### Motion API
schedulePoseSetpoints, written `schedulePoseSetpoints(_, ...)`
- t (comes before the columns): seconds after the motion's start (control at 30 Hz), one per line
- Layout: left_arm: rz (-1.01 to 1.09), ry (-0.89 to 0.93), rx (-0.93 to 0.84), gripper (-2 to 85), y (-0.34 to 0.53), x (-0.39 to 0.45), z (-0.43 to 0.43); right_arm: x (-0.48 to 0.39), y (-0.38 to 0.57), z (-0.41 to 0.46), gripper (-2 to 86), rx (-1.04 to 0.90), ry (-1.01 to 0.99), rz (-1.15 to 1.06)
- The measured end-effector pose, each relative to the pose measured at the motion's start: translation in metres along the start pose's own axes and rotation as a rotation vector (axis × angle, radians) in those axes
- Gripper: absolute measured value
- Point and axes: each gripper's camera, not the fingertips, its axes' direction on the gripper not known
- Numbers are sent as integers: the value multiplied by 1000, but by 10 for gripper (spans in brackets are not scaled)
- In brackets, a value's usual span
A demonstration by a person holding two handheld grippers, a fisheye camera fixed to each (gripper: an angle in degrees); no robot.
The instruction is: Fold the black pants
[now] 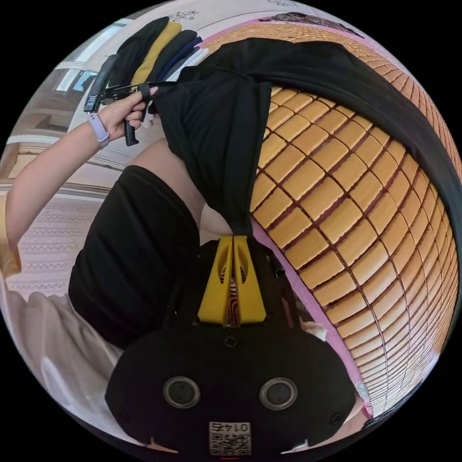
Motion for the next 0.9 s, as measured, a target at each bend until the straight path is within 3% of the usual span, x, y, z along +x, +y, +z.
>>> schedulePoseSetpoints(0.13, 4, 28, 9, -10, 0, -7, -1, -10, 20, -23, 13, 108, 72, -41)
schedulePoseSetpoints(0.27, -11, 33, 12, -10, 1, -10, -3, -25, 18, -8, 88, 138, 149, -95)
schedulePoseSetpoints(0.37, -5, 17, 6, -10, 0, -9, -4, -37, 11, 15, 71, 98, 216, -140)
schedulePoseSetpoints(0.43, -2, 11, 3, -10, 0, -9, -5, -41, 9, 20, 11, 101, 286, -120)
schedulePoseSetpoints(0.53, 3, 14, -1, -10, 0, -11, -6, -34, 7, 14, 0, 32, 163, -92)
schedulePoseSetpoints(0.63, 16, 23, 10, -10, 2, -13, -7, -25, 26, -31, -1, 84, -26, -66)
schedulePoseSetpoints(0.7, 8, 39, 20, -10, 4, -16, -8, -20, 39, -111, -2, 252, -261, -118)
schedulePoseSetpoints(0.77, 3, 46, 30, -10, 6, -18, -9, -26, 37, -181, -2, 409, -311, -238)
schedulePoseSetpoints(0.83, 9, 32, 38, -10, 7, -15, -11, -42, 16, -232, -1, 453, -219, -362)
schedulePoseSetpoints(0.9, 17, 19, 24, -10, 5, -13, -11, -72, -20, -248, 2, 458, 97, -485)
